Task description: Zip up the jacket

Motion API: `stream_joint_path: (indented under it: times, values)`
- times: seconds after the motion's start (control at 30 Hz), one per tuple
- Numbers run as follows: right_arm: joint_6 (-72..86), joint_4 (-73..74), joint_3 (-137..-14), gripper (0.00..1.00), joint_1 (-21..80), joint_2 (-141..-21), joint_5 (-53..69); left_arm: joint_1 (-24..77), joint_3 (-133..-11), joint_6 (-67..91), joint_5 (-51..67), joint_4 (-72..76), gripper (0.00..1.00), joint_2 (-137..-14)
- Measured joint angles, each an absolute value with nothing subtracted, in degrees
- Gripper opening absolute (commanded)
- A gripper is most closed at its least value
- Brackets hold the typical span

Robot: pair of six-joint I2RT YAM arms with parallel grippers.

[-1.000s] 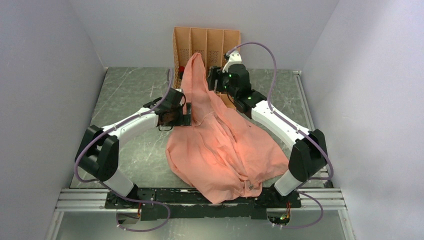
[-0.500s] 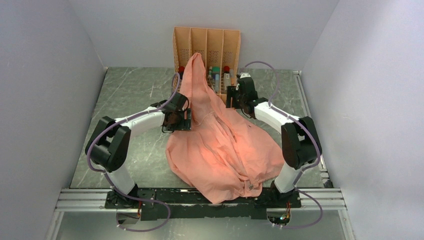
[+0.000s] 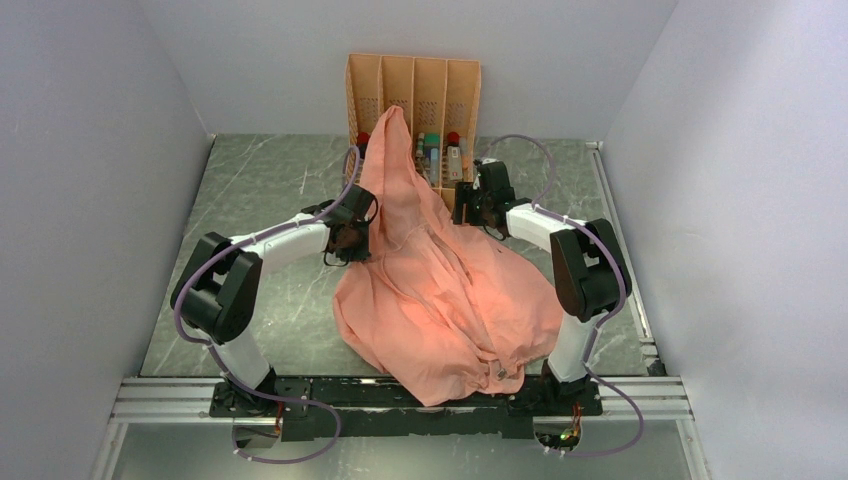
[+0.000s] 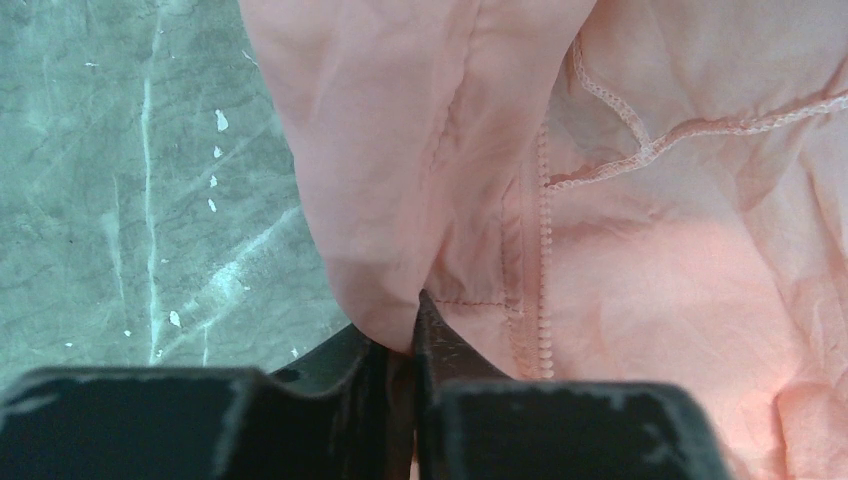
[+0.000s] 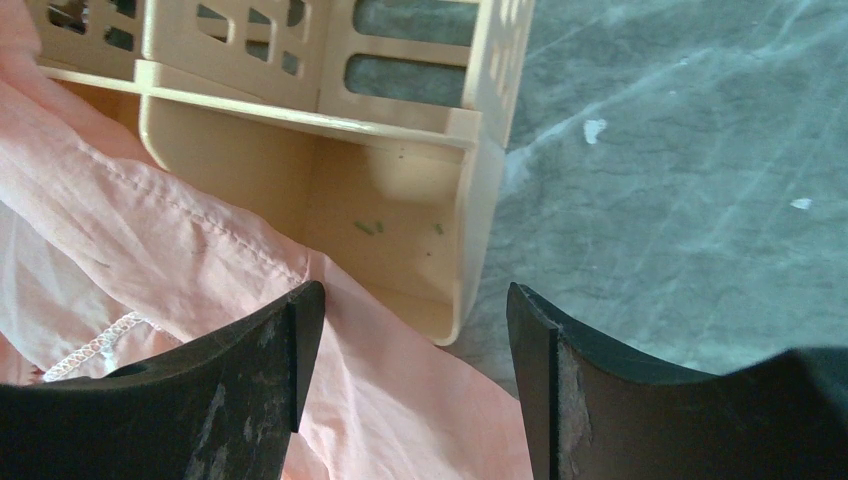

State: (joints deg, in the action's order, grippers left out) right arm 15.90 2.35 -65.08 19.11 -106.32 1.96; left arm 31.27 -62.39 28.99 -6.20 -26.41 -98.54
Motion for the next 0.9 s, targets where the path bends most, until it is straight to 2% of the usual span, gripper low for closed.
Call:
stream_joint_path:
  times: [0.37,0.43,0.53,0.57,0.6,0.73,0.9]
  values:
    - [20.8,-0.3,-58.4,0.70,19.1,-103.9,9.1,31.3,-62.4,29.0,-6.2,-26.4,0.08,-98.5]
    - [21.9,-0.8,-56.6,0.67,19.2,-102.5,10.1,31.3,-62.2,29.0,-6.2,-26.3,0.08,-98.5]
    - [22.8,-1.5,-55.5,0.57,19.2,-100.7,11.0,31.3,-61.6,29.0,-6.2,-26.3,0.08,-98.5]
    - [23.0,-1.8,-55.5,0.51,19.3,-100.5,11.1,31.3,-61.5,29.0,-6.2,-26.2,0.08,-98.5]
    - [23.2,-2.3,-55.4,0.43,19.3,-100.2,11.2,31.3,-61.3,29.0,-6.2,-26.1,0.08,-98.5]
    - [23.7,-3.5,-55.4,0.00,19.4,-99.8,11.1,31.3,-60.8,28.9,-6.1,-25.8,0.08,-98.4]
    - [24.2,-3.3,-55.4,0.00,19.8,-98.8,9.9,31.3,-60.1,28.9,-6.2,-25.9,0.08,-96.4]
